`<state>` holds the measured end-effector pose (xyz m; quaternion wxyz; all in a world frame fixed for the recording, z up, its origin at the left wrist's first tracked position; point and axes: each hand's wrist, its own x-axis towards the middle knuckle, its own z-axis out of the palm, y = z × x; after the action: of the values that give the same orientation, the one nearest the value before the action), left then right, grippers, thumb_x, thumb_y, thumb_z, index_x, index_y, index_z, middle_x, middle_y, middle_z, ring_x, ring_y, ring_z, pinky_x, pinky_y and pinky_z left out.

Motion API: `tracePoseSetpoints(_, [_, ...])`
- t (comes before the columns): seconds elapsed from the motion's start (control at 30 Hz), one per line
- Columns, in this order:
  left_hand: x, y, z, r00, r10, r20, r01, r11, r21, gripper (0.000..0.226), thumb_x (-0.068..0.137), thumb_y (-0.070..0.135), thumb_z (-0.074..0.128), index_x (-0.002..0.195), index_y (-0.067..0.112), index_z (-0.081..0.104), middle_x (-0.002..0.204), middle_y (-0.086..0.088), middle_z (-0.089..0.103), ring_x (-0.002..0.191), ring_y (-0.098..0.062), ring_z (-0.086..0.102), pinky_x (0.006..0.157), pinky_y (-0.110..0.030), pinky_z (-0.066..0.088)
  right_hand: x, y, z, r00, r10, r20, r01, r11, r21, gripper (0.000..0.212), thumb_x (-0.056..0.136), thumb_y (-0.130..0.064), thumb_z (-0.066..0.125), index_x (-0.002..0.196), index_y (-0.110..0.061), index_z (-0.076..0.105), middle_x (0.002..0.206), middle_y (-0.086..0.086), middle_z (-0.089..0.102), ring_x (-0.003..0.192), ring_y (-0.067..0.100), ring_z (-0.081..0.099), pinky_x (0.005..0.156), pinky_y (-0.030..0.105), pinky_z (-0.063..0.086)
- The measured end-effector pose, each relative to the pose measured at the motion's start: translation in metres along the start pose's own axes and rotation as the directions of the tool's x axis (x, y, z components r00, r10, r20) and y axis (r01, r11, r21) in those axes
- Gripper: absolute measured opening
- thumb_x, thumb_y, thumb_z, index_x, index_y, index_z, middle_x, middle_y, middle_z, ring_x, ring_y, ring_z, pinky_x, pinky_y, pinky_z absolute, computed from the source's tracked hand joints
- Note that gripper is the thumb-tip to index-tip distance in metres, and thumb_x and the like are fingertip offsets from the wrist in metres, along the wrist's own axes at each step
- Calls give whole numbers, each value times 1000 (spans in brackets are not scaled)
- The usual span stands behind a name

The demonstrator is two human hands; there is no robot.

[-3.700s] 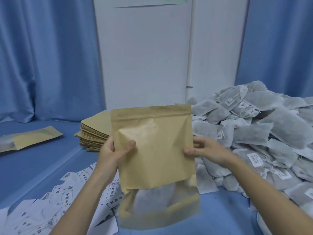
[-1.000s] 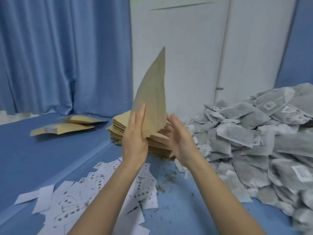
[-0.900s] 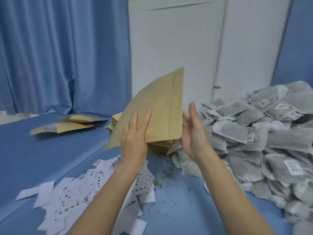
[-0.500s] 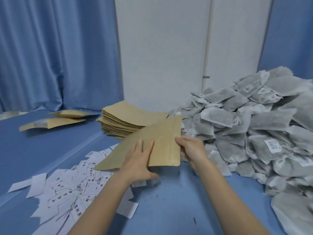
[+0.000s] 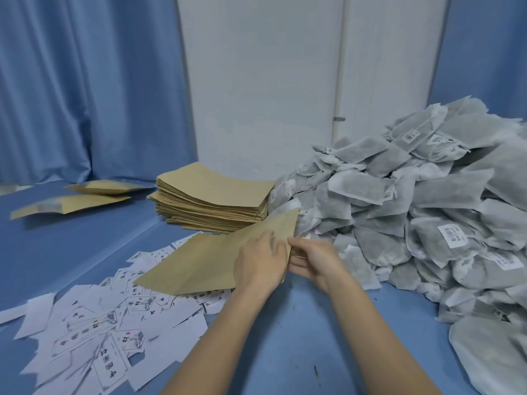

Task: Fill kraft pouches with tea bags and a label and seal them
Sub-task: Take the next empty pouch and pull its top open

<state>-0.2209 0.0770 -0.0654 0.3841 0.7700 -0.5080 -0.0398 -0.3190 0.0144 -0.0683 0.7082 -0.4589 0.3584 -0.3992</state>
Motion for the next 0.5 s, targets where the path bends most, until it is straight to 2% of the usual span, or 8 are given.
tracePoseSetpoints(0.07, [-1,4,3,1000,4,-29,-2,998,69,43,93,49,41,124,23,56,125,-4,59,116,-27,53,92,-35,44,2,3,-1,999,52,11,-53,989,136,11,85,-3,61,75,-5,63,62,4,69,53,12,66,45,20,51])
tracePoseSetpoints(0.17, [2,9,4,998,-15,-53,20,997,79,43,90,54,43,113,23,61,112,-4,65,106,-27,58,83,-32,45,4,6,-1,995,82,58,-96,954,285,11,85,0,60,75,-3,65,63,7,71,55,11,68,47,19,52])
tracePoseSetpoints(0.27, [3,13,4,997,-60,-47,54,992,-111,32,88,48,50,101,23,64,98,1,69,98,-22,62,78,-30,46,7,9,-2,992,91,85,-114,936,333,8,85,-5,62,81,-3,68,69,8,72,59,11,69,55,20,56])
tracePoseSetpoints(0.37, [5,12,3,999,-40,16,43,952,-304,20,88,46,57,86,27,62,82,12,65,86,-12,62,68,-26,42,9,9,-2,988,96,125,-134,928,349,20,87,-14,62,101,-2,67,85,10,73,73,12,69,79,23,53])
tracePoseSetpoints(0.5, [7,8,2,1000,16,21,-5,903,-429,22,86,45,61,84,24,66,76,10,68,75,-5,62,59,-15,41,7,10,4,984,77,160,-134,914,382,32,92,-21,55,116,-1,61,95,9,68,85,14,64,86,24,49])
